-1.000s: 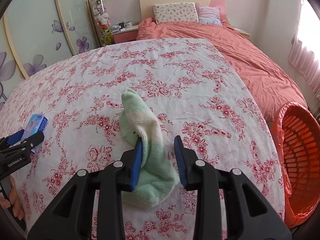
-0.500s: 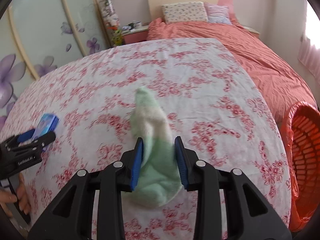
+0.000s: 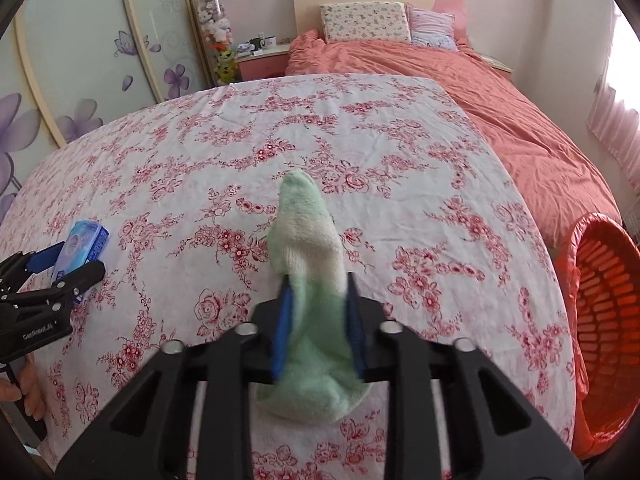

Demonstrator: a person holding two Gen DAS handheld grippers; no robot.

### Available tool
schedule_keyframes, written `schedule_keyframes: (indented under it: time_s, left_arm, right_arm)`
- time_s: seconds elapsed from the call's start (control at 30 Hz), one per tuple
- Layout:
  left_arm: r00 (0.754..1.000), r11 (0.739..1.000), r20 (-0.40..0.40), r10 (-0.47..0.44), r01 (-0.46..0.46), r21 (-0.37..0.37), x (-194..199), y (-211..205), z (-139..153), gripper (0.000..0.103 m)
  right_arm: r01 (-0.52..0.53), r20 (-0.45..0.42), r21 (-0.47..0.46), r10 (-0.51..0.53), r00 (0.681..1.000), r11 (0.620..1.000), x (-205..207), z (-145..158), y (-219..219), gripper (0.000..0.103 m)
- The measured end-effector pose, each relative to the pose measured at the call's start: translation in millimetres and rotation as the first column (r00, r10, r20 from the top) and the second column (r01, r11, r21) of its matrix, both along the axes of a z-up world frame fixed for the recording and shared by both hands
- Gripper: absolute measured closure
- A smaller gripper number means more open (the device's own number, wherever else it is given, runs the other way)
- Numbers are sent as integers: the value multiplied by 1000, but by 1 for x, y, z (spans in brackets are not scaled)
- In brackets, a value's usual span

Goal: Collect trash
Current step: 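Lift the tissue packet and green cloth and carry them over the orange basket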

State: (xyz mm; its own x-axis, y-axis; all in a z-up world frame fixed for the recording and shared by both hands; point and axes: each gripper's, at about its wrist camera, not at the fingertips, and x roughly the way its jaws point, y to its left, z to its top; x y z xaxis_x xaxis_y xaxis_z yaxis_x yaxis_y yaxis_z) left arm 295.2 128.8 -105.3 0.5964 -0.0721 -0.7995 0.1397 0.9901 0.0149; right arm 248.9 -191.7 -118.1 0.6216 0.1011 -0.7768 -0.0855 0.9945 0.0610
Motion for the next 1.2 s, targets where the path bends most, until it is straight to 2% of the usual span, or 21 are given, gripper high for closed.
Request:
schedule_keyframes:
  time_s: [0.03,0.07,0.33,0.6,0.9,1.2]
  left_arm:
    - [1000,1000,9,-10,10,2,0,-1,1,42]
    - [1000,1000,17,-19,19,9,0,-3,3,52]
    - [999,999,29,-32,31,35,-14,-9,15,52]
    - [995,999,88,-51,50,14,-42,-32,63,52]
    - [981,990,148,-127,135,-49,-68,-102,117,52]
    - [956,966,194,-219,240,-92,-73,-188,142,52]
  right_arm:
    - [3,2,-9,-3,1000,1000,-1,1,1,92]
    - [4,5,-13,-4,1000,1000,-2,3,1,93]
    - [5,91,27,-7,996,1000,-23,41,-9,94]
    - [32,148,66,-41,988,997,-49,75,-33,94]
    - [108,209,104,-127,970,989,-83,101,-91,94]
    - [244,236,130,-270,934,961,-108,107,-167,94]
